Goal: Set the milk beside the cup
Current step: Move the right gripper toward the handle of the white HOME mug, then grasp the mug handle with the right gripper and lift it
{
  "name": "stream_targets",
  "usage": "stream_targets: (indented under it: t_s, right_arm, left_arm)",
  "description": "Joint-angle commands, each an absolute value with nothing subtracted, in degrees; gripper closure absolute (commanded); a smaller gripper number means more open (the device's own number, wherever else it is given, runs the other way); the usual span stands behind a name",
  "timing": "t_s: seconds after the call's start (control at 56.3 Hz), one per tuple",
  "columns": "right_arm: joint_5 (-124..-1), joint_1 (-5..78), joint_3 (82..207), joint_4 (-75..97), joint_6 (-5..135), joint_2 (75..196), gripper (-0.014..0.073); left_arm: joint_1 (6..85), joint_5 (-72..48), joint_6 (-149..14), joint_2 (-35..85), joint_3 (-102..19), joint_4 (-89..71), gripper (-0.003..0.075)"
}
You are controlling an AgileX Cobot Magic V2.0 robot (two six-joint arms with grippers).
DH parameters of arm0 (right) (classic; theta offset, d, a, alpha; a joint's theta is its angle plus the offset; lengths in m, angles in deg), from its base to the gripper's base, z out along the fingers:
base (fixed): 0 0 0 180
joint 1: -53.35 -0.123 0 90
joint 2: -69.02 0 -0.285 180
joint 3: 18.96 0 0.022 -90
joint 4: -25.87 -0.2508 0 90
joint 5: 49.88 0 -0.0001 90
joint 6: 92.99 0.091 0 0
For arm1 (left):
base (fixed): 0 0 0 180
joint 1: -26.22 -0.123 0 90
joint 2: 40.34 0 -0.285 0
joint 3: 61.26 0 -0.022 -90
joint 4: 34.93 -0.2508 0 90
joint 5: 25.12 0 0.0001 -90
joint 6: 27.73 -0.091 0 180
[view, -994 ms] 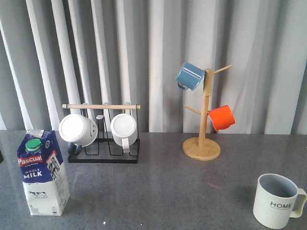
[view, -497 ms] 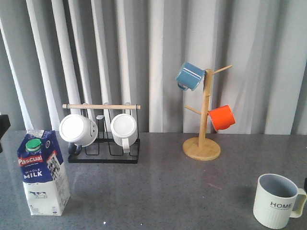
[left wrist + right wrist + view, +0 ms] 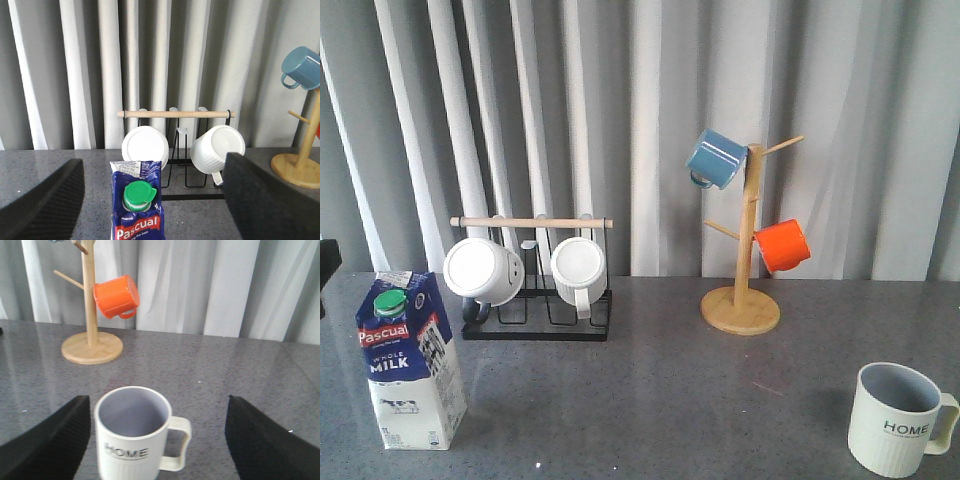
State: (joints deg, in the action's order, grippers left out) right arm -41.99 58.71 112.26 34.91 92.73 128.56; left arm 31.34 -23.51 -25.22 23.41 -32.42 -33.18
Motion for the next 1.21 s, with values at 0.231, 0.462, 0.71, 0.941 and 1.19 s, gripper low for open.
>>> stream_targets:
  t_s: [0.231, 0.462, 0.71, 0.941, 1.19]
  right_arm:
    - [-8.48, 71.68, 102.23, 36.38, 90.32, 137.94, 0.0057]
    - [1.21, 72.49, 102.31, 40.05, 90.32, 151.29, 0.0057]
    - [11.95, 72.49, 102.51, 40.05, 90.20, 162.59, 0.0057]
    - [12.60, 72.49, 105.80, 39.88, 90.20, 167.54, 0.0057]
    - [12.03, 73.55, 107.98, 39.83, 90.50, 169.80, 0.0057]
  left_arm:
    - [31.48, -27.30, -25.17, 23.19, -34.29, -32.96, 0.0164]
    - [31.48, -27.30, -25.17, 23.19, -34.29, -32.96, 0.0164]
    - [31.48, -27.30, -25.17, 23.19, -34.29, -32.96, 0.0164]
    - [31.48, -27.30, -25.17, 23.19, -34.29, -32.96, 0.0164]
    - [31.48, -27.30, -25.17, 23.19, -34.29, -32.96, 0.0164]
